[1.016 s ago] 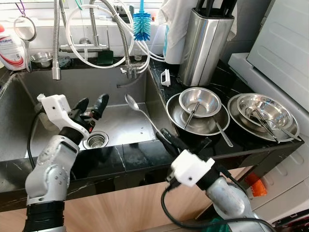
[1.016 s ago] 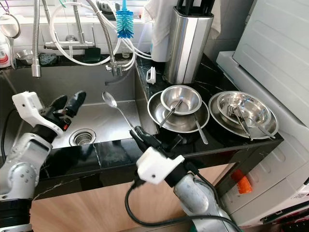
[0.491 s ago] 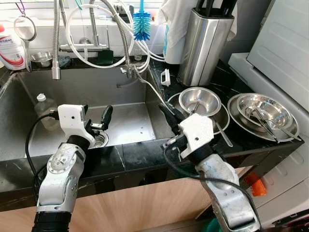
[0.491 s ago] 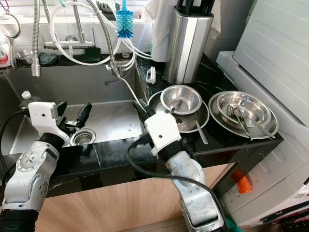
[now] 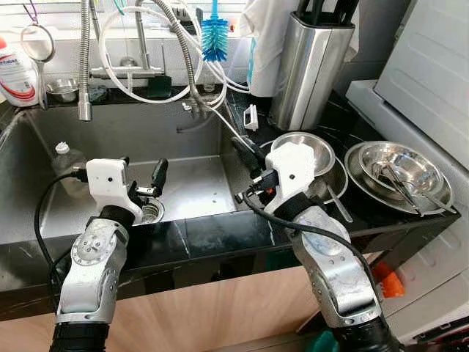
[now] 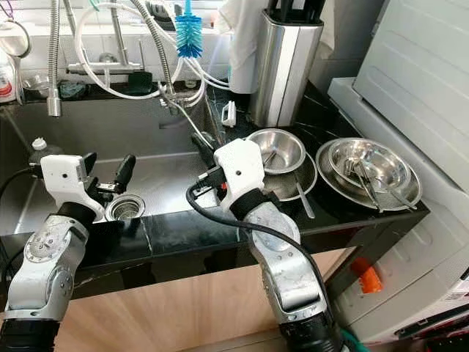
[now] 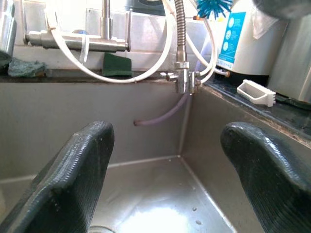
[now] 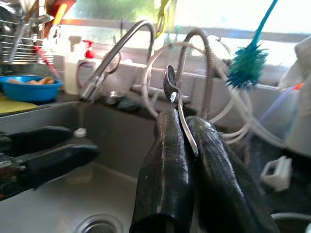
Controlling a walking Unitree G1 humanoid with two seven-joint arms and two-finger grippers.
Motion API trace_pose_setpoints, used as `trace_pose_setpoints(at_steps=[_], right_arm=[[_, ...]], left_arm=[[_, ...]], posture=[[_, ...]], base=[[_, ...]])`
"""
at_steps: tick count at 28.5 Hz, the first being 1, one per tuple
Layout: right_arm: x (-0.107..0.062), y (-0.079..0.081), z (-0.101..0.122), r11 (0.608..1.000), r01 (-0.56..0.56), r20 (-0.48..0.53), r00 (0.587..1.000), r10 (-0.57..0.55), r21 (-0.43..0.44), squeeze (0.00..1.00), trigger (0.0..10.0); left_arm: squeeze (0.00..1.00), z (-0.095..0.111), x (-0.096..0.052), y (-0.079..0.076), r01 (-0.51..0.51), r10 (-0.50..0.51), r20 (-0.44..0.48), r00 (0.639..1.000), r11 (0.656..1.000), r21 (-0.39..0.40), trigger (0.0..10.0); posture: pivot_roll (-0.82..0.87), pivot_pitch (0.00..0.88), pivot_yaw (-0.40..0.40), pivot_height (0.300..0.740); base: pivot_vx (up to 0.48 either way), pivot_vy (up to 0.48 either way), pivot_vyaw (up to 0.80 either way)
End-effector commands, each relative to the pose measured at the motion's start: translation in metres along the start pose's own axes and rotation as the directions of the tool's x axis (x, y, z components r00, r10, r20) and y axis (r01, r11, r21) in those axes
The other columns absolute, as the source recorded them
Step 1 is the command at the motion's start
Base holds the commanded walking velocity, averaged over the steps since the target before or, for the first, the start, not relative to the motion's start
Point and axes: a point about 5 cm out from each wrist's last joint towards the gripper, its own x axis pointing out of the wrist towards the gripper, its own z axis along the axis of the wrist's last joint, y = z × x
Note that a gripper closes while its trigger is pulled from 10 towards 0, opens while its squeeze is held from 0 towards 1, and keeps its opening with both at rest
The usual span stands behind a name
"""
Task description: Kitchen organization
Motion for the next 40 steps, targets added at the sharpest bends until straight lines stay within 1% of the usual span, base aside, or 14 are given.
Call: trace_pose_setpoints(at_steps=[1,4,6,10,14,15,21,23,27,31,33,35,37,40], right_arm=[[0.002,0.006,0.005,0.999,-0.045,0.005,0.999,0.045,0.022,0.0,10.0],[0.0,0.01,-0.001,0.997,-0.071,-0.04,0.997,0.072,0.039,0.0,10.0],[-0.002,0.009,-0.006,0.997,-0.062,-0.071,0.995,0.066,0.053,0.0,10.0],[-0.005,0.001,-0.017,0.995,0.009,-0.151,0.989,0.007,0.104,0.0,10.0],[-0.007,-0.003,-0.023,0.996,0.025,-0.203,0.979,-0.006,0.09,0.0,10.0],[-0.008,-0.002,-0.025,0.994,0.021,-0.212,0.977,0.001,0.103,0.0,10.0],[-0.008,0.002,-0.022,0.993,-0.001,-0.197,0.98,0.025,0.119,0.0,10.0],[-0.006,0.004,-0.015,0.993,-0.016,-0.161,0.986,0.035,0.117,0.0,10.0],[-0.003,0.004,-0.004,0.993,-0.03,-0.121,0.992,0.045,0.118,0.0,10.0],[-0.001,0.006,-0.003,0.99,-0.05,-0.123,0.99,0.066,0.134,0.0,10.0],[-0.002,0.008,-0.006,0.986,-0.058,-0.14,0.987,0.08,0.153,0.0,10.0],[-0.004,0.012,-0.011,0.976,-0.077,-0.167,0.98,0.112,0.203,0.0,10.0],[-0.006,0.015,-0.014,0.956,-0.091,-0.176,0.974,0.144,0.28,0.0,10.0],[-0.008,0.013,-0.018,0.945,-0.064,-0.201,0.97,0.134,0.321,0.0,10.0]], left_arm=[[0.0,-0.003,-0.002,0.002,-0.017,0.017,-0.003,1.0,1.0,-0.015,10.0],[0.0,-0.003,-0.002,0.003,-0.018,0.018,-0.004,1.0,1.0,-0.015,10.0],[0.0,-0.003,-0.002,0.003,-0.016,0.016,-0.004,1.0,1.0,-0.014,10.0],[0.0,-0.003,-0.002,0.007,-0.028,0.028,-0.007,1.0,1.0,-0.002,10.0],[0.0,-0.002,-0.002,0.012,-0.048,0.048,0.0,0.999,0.999,0.01,10.0],[0.0,0.0,-0.002,0.014,-0.054,0.054,0.006,0.999,0.998,0.012,10.0],[0.0,0.002,-0.003,0.016,-0.061,0.061,0.014,0.998,0.998,0.011,10.0],[0.0,0.003,-0.003,0.018,-0.074,0.074,0.02,0.997,0.997,0.004,10.0],[0.0,0.003,-0.003,0.018,-0.079,0.079,0.025,0.997,0.997,0.002,10.0],[0.0,0.002,-0.003,0.017,-0.08,0.08,0.025,0.996,0.997,-0.001,10.0],[0.0,0.002,-0.003,0.016,-0.081,0.081,0.024,0.996,0.997,-0.002,10.0],[0.0,0.001,-0.003,0.016,-0.084,0.084,0.023,0.996,0.996,-0.001,10.0],[0.0,0.001,-0.004,0.016,-0.086,0.086,0.022,0.996,0.996,0.0,10.0],[0.0,0.001,-0.005,0.016,-0.088,0.088,0.021,0.996,0.996,0.001,10.0]], posture=[[0.05,0.0,-0.061,0.74],[0.06,0.0,-0.062,0.74],[0.06,0.0,-0.062,0.74],[0.05,0.0,-0.063,0.74],[0.05,0.0,-0.064,0.74],[0.05,0.0,-0.065,0.74],[0.05,0.0,-0.066,0.74],[0.05,0.0,-0.07,0.74],[0.05,0.0,-0.07,0.74],[0.05,0.0,-0.074,0.74],[0.05,0.0,-0.075,0.74],[0.05,0.0,-0.078,0.74],[0.05,0.0,-0.079,0.74],[0.05,0.0,-0.08,0.74]], base=[[0.0,0.0,0.0],[0.0,0.0,0.0],[0.0,0.0,0.0],[0.0,0.0,0.0],[0.0,0.0,0.0],[0.0,0.0,0.0],[0.0,0.0,0.0],[0.0,0.0,0.0],[0.0,0.0,0.0],[0.0,0.0,0.0],[0.0,0.0,0.0],[0.0,0.0,0.0],[0.0,0.0,0.0],[0.0,0.0,0.0]])
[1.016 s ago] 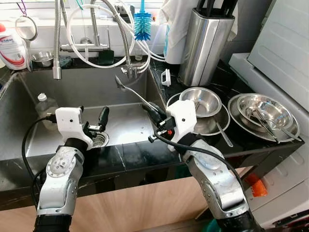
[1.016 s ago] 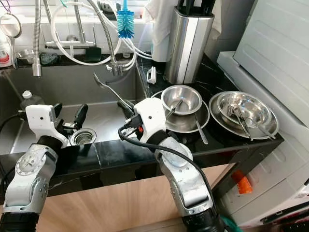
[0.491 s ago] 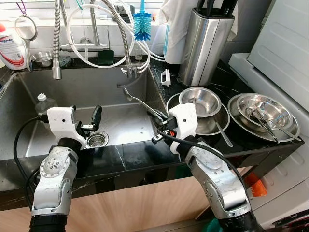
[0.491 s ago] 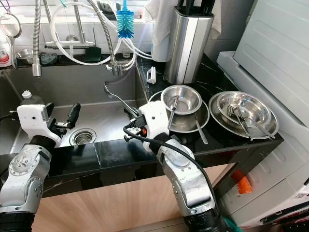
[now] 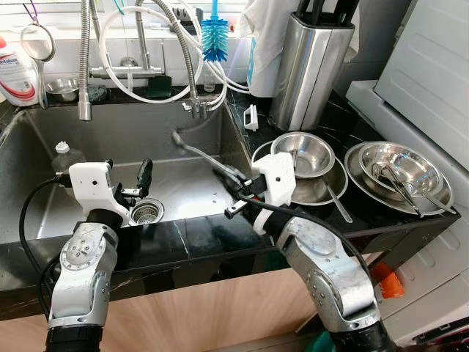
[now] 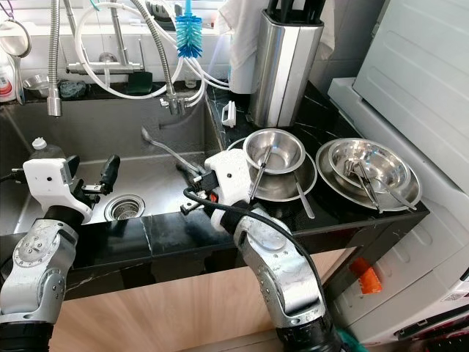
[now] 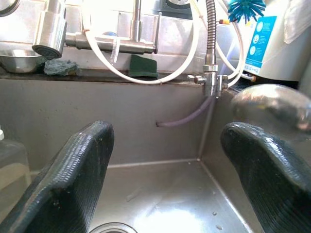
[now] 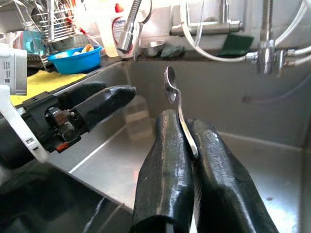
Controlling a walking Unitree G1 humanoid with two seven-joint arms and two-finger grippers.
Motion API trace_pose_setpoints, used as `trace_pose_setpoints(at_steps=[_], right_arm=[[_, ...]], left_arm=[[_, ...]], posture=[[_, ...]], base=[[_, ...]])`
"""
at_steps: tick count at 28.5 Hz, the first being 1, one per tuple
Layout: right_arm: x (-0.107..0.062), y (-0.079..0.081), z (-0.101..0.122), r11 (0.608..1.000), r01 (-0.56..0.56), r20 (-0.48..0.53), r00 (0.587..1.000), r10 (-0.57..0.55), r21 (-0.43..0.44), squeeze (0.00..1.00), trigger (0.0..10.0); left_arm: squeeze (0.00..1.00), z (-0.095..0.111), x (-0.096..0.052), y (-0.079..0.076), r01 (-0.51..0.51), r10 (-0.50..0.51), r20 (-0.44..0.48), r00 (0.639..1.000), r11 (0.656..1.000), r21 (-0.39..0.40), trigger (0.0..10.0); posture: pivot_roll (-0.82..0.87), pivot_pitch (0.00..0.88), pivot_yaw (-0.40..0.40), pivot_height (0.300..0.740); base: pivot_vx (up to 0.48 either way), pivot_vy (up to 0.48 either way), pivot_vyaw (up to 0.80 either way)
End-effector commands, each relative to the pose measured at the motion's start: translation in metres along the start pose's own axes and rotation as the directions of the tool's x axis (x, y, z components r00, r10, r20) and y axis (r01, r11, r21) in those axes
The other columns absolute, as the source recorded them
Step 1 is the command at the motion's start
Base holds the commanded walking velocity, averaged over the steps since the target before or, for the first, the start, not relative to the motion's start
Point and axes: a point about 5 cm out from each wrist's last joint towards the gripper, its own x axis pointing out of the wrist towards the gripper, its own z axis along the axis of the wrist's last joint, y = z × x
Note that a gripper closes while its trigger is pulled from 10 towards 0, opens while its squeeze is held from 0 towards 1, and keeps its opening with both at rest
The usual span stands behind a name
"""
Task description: Kitchen organization
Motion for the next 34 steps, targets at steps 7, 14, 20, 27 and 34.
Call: trace_pose_setpoints(at_steps=[7,14,20,27,34], right_arm=[[-0.004,-0.014,-0.004,0.996,0.076,-0.042,0.996,-0.074,0.036,0.0,10.0],[-0.001,-0.029,-0.015,0.98,0.192,-0.123,0.975,-0.185,0.045,0.0,10.0],[0.004,-0.029,-0.016,0.98,0.193,-0.127,0.974,-0.186,0.048,0.0,10.0],[0.007,-0.029,-0.018,0.979,0.198,-0.137,0.972,-0.19,0.053,1.0,10.0],[0.007,-0.031,-0.018,0.978,0.205,-0.135,0.971,-0.197,0.048,1.0,10.0]], left_arm=[[0.0,-0.001,-0.001,0.0,-0.012,0.012,0.002,1.0,1.0,-0.007,10.0],[0.0,-0.003,-0.002,-0.003,0.008,-0.008,-0.01,1.0,1.0,0.009,10.0],[0.0,-0.004,-0.004,-0.003,0.01,-0.01,-0.017,1.0,1.0,0.005,10.0],[0.0,-0.004,-0.004,-0.002,0.01,-0.01,-0.022,1.0,1.0,0.009,10.0],[0.0,-0.005,-0.004,-0.003,0.014,-0.014,-0.025,1.0,1.0,0.009,10.0]], posture=[[0.05,0.0,-0.082,0.74],[0.05,0.0,-0.081,0.74],[0.06,0.0,-0.08,0.74],[0.06,0.001,-0.081,0.74],[0.06,0.0,-0.079,0.74]], base=[[0.0,0.0,0.0],[0.0,0.0,0.0],[0.0,0.0,0.0],[0.0,0.0,0.0],[0.0,0.0,0.0]])
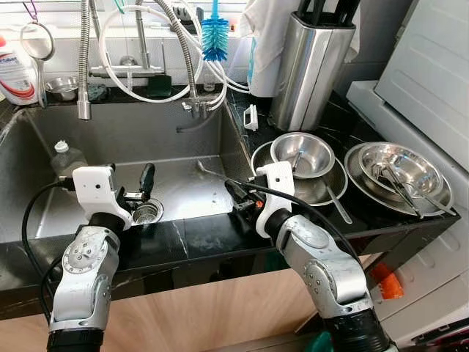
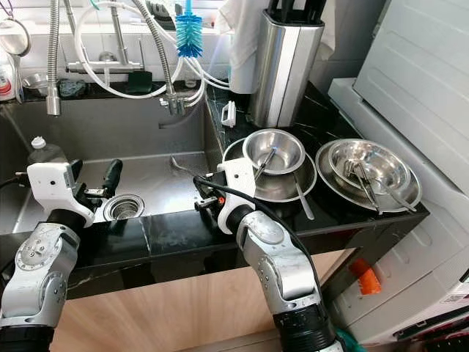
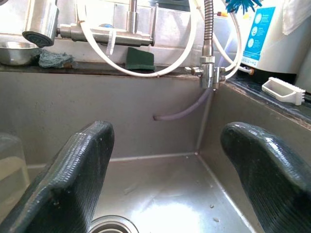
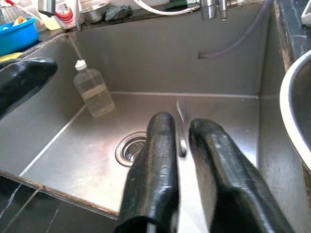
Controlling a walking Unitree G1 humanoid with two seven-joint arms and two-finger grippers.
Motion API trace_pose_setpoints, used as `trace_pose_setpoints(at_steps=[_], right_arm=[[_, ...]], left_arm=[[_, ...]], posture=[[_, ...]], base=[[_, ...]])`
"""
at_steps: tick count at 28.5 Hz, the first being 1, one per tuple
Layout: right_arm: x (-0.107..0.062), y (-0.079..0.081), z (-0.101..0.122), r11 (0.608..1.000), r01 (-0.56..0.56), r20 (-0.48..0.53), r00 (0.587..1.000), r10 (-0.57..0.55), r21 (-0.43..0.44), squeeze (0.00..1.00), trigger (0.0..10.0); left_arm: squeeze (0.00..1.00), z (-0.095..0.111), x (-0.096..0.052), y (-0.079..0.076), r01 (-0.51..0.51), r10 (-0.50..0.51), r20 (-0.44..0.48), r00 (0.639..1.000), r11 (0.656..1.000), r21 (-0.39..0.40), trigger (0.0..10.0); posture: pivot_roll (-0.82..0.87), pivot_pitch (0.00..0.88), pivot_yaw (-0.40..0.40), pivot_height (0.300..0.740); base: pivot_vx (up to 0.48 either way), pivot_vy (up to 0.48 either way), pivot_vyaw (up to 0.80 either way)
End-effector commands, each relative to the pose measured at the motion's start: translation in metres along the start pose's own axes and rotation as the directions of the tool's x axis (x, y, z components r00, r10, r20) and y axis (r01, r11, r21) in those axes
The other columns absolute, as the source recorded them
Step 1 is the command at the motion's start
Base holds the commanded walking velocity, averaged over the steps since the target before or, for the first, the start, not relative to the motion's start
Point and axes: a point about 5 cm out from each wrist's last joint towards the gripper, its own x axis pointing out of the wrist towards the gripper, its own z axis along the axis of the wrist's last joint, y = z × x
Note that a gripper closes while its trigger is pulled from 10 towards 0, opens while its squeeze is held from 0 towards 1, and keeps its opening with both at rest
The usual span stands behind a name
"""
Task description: Kitchen organization
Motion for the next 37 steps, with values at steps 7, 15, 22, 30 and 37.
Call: trace_pose_setpoints(at_steps=[7,15,22,30,37], right_arm=[[0.001,-0.001,0.006,0.999,0.011,0.021,1.0,-0.01,-0.034,0.31,10.0],[0.0,0.013,0.012,0.995,-0.055,0.056,0.997,0.06,-0.087,0.0,10.0],[-0.004,0.036,0.008,0.979,-0.18,0.048,0.982,0.185,-0.094,0.0,10.0],[-0.012,0.063,0.033,0.945,-0.202,0.21,0.943,0.258,-0.257,0.0,10.0],[-0.029,0.063,0.055,0.899,0.003,0.384,0.905,0.183,-0.437,0.0,10.0]], left_arm=[[0.0,-0.001,-0.001,-0.001,0.007,-0.007,-0.009,1.0,1.0,0.007,10.0],[0.0,-0.001,0.0,-0.001,0.008,-0.008,-0.01,1.0,1.0,0.008,10.0],[0.0,-0.001,0.001,-0.004,0.022,-0.022,-0.009,1.0,1.0,0.014,10.0],[0.0,-0.002,0.001,-0.004,0.02,-0.02,-0.011,1.0,1.0,0.017,10.0],[0.0,-0.005,0.003,-0.007,0.025,-0.025,-0.016,1.0,1.0,0.007,10.0]], posture=[[0.06,0.0,-0.078,0.74],[0.05,0.0,-0.076,0.74],[0.05,0.0,-0.074,0.74],[0.05,0.0,-0.073,0.74],[0.04,0.0,-0.072,0.74]], base=[[0.0,0.0,0.0],[0.0,0.0,0.0],[0.0,0.0,0.0],[0.0,0.0,0.0],[0.0,0.0,0.0]])
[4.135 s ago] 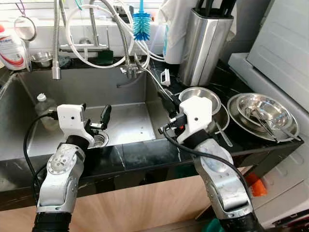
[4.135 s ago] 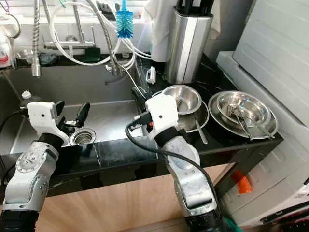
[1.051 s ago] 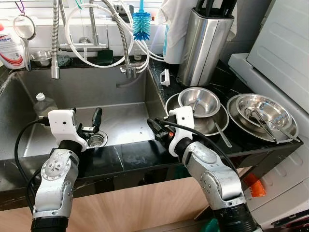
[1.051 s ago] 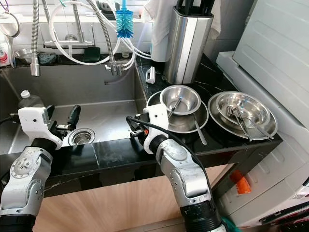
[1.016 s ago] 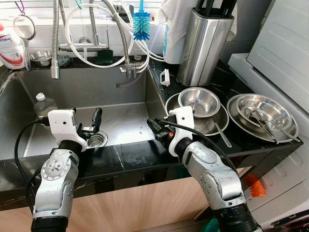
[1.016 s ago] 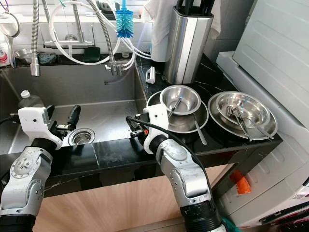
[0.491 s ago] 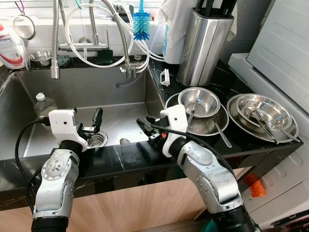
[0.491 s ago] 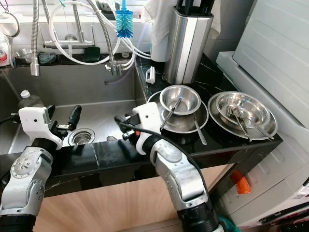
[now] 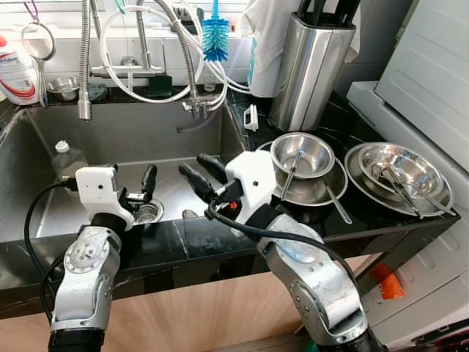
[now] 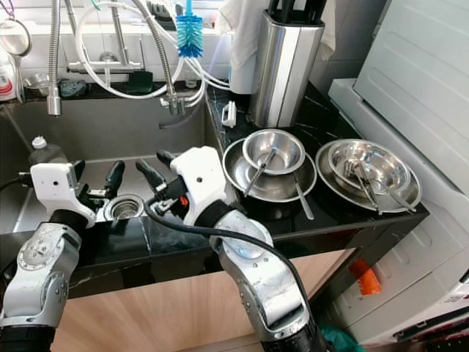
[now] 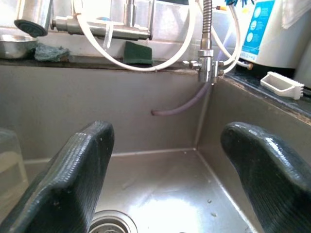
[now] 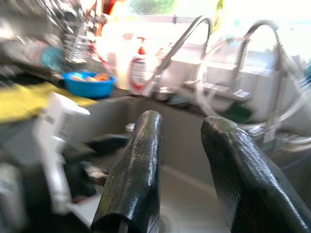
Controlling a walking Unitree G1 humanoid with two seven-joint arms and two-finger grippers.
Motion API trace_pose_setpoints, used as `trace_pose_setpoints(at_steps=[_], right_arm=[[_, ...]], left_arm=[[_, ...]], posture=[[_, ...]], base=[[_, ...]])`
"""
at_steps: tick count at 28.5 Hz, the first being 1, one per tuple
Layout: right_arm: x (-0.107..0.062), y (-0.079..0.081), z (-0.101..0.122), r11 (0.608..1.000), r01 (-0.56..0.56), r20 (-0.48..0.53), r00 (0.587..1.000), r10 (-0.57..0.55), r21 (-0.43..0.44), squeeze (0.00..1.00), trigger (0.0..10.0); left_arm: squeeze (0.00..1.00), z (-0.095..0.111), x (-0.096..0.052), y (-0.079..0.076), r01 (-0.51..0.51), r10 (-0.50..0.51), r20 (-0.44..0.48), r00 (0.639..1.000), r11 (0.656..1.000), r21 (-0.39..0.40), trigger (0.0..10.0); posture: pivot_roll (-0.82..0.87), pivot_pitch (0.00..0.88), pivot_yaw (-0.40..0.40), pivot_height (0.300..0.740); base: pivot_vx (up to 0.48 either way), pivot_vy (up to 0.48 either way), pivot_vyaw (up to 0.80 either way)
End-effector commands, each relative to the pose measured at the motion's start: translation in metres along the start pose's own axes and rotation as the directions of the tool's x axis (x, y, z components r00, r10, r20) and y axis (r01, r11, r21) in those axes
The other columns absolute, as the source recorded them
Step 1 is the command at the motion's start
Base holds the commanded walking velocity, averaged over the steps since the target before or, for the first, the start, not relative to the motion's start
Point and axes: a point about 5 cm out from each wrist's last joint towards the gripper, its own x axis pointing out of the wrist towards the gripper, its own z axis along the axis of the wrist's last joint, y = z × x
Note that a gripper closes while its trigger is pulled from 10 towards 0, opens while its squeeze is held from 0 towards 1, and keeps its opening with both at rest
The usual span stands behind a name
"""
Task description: Kitchen organization
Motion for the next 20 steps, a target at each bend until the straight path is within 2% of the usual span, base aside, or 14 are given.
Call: trace_pose_setpoints(at_steps=[1,3,6,7,8,9,10,11,16,17,20], right_arm=[[-0.005,-0.005,0.01,0.993,0.078,0.059,0.996,-0.073,-0.088,0.0,10.0],[-0.009,-0.009,0.01,0.985,0.129,0.072,0.99,-0.122,-0.113,0.0,10.0],[-0.018,-0.016,0.006,0.98,0.185,0.076,0.981,-0.18,-0.077,0.0,10.0],[-0.025,-0.023,0.004,0.968,0.234,0.071,0.971,-0.228,-0.094,0.0,10.0],[-0.025,-0.023,0.004,0.968,0.234,0.071,0.971,-0.228,-0.094,0.0,10.0],[-0.029,-0.027,0.003,0.96,0.256,0.07,0.966,-0.249,-0.112,0.0,10.0],[-0.036,-0.032,0.002,0.939,0.287,0.077,0.958,-0.277,-0.19,0.0,10.0],[-0.04,-0.034,0.003,0.926,0.302,0.085,0.953,-0.29,-0.225,0.0,10.0],[-0.054,-0.037,0.004,0.892,0.358,0.115,0.934,-0.34,-0.274,0.0,10.0],[-0.06,-0.035,0.002,0.876,0.371,0.12,0.929,-0.351,-0.309,0.0,10.0],[-0.072,-0.035,-0.003,0.848,0.404,0.112,0.914,-0.39,-0.344,0.0,10.0]], left_arm=[[0.0,0.0,0.002,-0.004,0.016,-0.016,0.003,1.0,1.0,0.013,10.0],[0.0,0.0,0.002,-0.004,0.015,-0.015,0.003,1.0,1.0,0.012,10.0],[0.0,0.0,0.002,-0.004,0.015,-0.015,0.003,1.0,1.0,0.011,10.0],[0.0,0.0,0.002,-0.004,0.016,-0.016,0.002,1.0,1.0,0.01,10.0],[0.0,0.0,0.002,-0.004,0.016,-0.016,0.002,1.0,1.0,0.01,10.0],[0.0,0.0,0.002,-0.004,0.017,-0.017,0.001,1.0,1.0,0.01,10.0],[0.0,-0.001,0.002,-0.005,0.02,-0.02,-0.002,1.0,1.0,0.01,10.0],[0.0,-0.001,0.002,-0.005,0.021,-0.021,-0.003,1.0,1.0,0.01,10.0],[0.0,-0.001,0.003,-0.005,0.027,-0.027,-0.005,1.0,1.0,0.016,10.0],[0.0,0.003,0.005,-0.005,0.032,-0.032,0.007,0.999,0.999,0.024,10.0],[0.0,0.011,0.008,-0.002,0.03,-0.031,0.034,0.999,0.999,0.034,10.0]], posture=[[0.04,0.0,-0.072,0.74],[0.04,0.0,-0.072,0.74],[0.04,0.0,-0.071,0.74],[0.04,0.0,-0.068,0.74],[0.04,0.0,-0.068,0.74],[0.04,0.0,-0.066,0.74],[0.03,0.0,-0.064,0.74],[0.03,0.0,-0.063,0.74],[0.03,0.0,-0.059,0.74],[0.03,0.0,-0.057,0.74],[0.04,0.0,-0.055,0.74]], base=[[0.0,0.0,0.0],[0.0,0.0,0.0],[0.0,0.0,0.0],[0.0,0.0,0.0],[0.0,0.0,0.0],[0.0,0.0,0.0],[0.0,0.0,0.0],[0.0,0.0,0.0],[0.0,0.0,0.0],[0.0,0.0,0.0],[0.0,0.0,0.0]])
